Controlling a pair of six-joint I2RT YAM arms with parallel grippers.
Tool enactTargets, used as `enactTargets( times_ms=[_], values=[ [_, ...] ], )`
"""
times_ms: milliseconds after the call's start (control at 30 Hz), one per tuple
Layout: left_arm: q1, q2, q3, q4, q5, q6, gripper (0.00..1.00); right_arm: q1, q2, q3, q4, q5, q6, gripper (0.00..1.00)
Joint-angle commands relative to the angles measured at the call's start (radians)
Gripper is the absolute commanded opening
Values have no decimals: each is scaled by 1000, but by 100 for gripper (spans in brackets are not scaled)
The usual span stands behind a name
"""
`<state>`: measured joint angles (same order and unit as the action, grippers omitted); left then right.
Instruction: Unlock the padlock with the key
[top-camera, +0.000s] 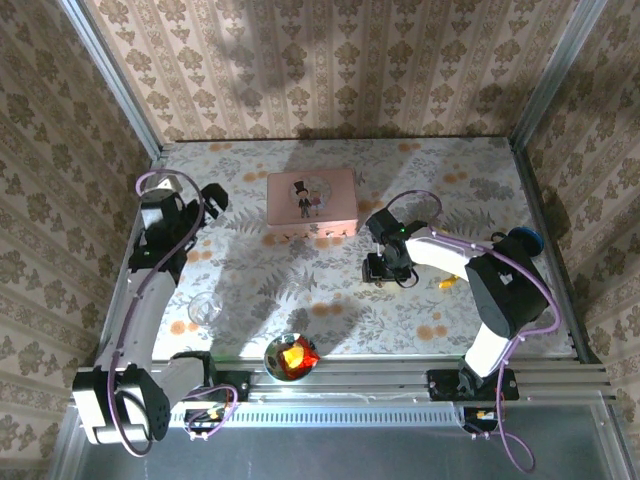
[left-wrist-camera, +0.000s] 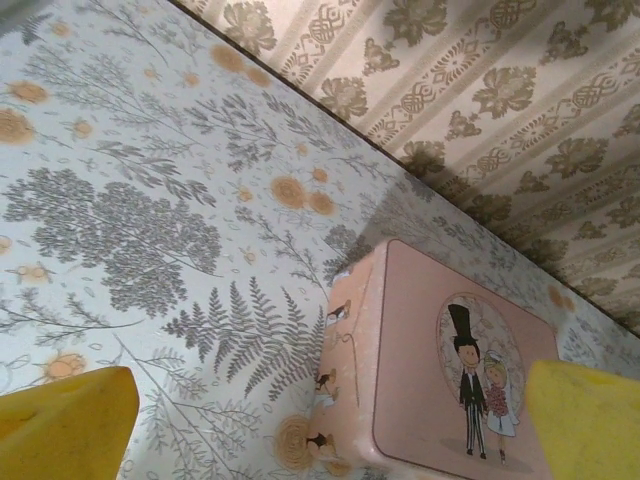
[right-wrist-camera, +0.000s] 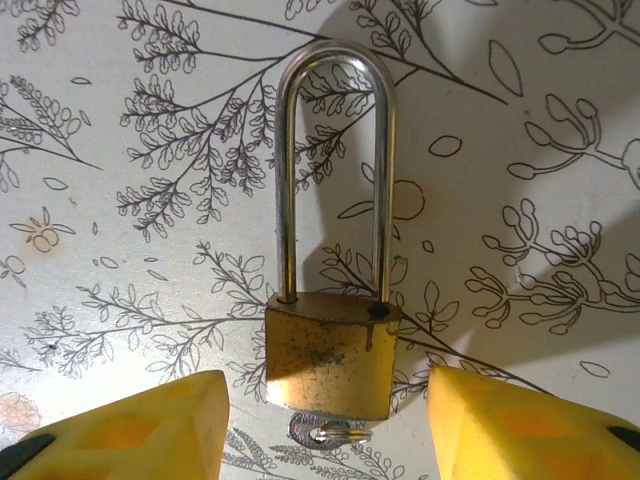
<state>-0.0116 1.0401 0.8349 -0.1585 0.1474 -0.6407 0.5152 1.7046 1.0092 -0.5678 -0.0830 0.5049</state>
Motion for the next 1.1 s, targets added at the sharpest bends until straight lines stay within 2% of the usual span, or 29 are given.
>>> enactTargets(
  times_ms=[0,233,433,467,500,600,733,800,933,1067],
  values=[
    [24,-66,-7,-59,-31,43,100,6,-83,34,-75,24,3,55],
    [63,-236,-37,-159,-119,176,100,-9,-296,20,-147,170,0,59],
    [73,-424,-172,-138,-245,281,100,-30,-601,-120,-72,355,-2,69],
    [73,-450,-202,-121,-257,286,100,-32,-658,-153,-44,384,-14,94],
    [73,-473,-229,-106,-269,285,100,-32,-715,-185,-15,416,-25,100],
    [73,-502,-316,-40,-301,282,100,-41,-861,-275,76,504,-65,100],
    [73,-498,-450,134,-287,292,100,-69,-955,-333,154,558,-132,100],
    [73,-486,-528,261,-271,309,100,-73,-974,-369,207,623,-140,100],
    [73,-418,-614,435,-283,365,100,-107,-974,-437,341,668,-181,100],
    [73,-296,-637,561,-287,465,100,-149,-935,-562,609,778,-241,100]
  ],
)
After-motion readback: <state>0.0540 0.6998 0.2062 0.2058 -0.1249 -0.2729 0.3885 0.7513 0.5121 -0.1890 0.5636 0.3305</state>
